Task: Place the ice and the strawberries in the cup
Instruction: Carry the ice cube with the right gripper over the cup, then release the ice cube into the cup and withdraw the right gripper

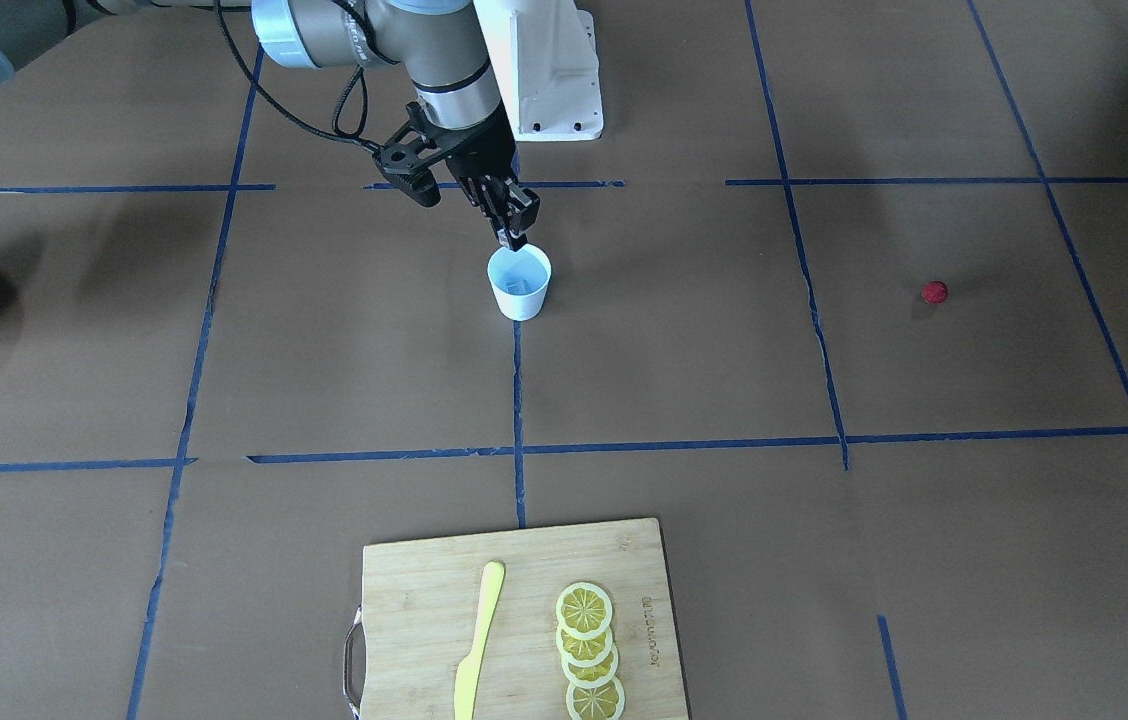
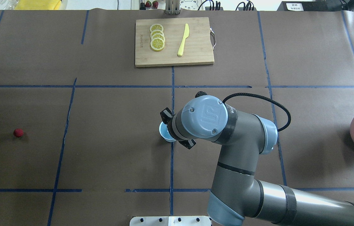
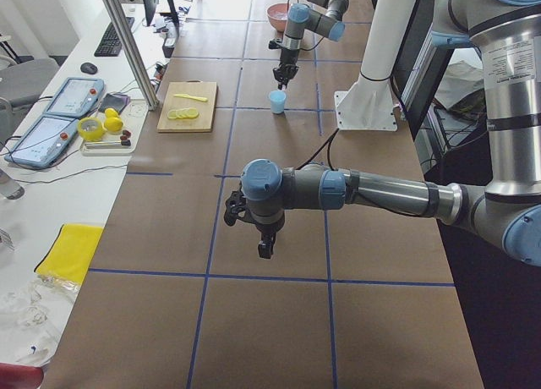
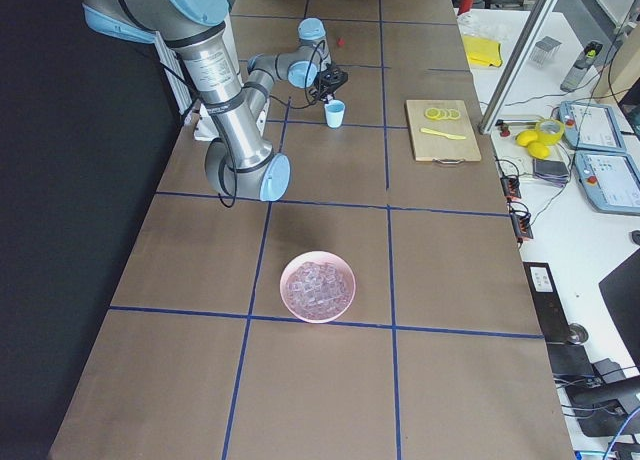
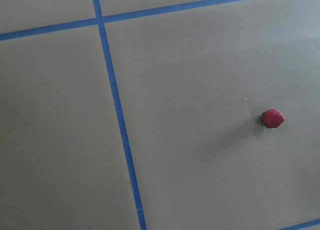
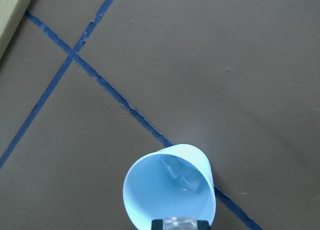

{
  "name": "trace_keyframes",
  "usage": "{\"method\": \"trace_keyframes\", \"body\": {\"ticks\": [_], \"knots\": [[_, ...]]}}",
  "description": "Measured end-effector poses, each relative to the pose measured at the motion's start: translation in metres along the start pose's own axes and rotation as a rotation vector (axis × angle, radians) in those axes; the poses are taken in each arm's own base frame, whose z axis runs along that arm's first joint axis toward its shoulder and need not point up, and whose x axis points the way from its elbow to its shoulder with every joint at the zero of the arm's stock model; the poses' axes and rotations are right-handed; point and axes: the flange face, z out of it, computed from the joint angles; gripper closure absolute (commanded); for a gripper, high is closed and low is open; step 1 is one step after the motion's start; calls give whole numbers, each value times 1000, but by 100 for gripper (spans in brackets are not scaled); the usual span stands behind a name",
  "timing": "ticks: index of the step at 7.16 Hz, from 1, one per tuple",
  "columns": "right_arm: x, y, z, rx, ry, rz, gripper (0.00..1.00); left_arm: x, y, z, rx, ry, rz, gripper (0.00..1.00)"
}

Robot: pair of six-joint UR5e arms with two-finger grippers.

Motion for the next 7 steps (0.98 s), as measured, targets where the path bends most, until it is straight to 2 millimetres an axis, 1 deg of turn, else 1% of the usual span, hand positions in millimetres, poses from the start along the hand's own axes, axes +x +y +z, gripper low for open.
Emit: {"method": "trace_keyframes", "body": {"ticks": [1,2,3,4,6,7], "knots": [[-4,1,5,12,-1,-1,74,0,0,0,-1,0,0,0],[-7,0,6,29,-12,-2,43,-1,0,0,-1,0,-1,0],[-8,-1,9,45,-18,-2,28,-1,0,0,0,0,-1,0],[-7,-3,12,55,-18,-2,24,-1,0,0,0,0,-1,0],[-7,-4,15,62,-15,-4,22,0,0,0,0,0,-1,0],[-8,-5,14,63,-18,-2,1,0,0,0,0,0,-2,0]]}}
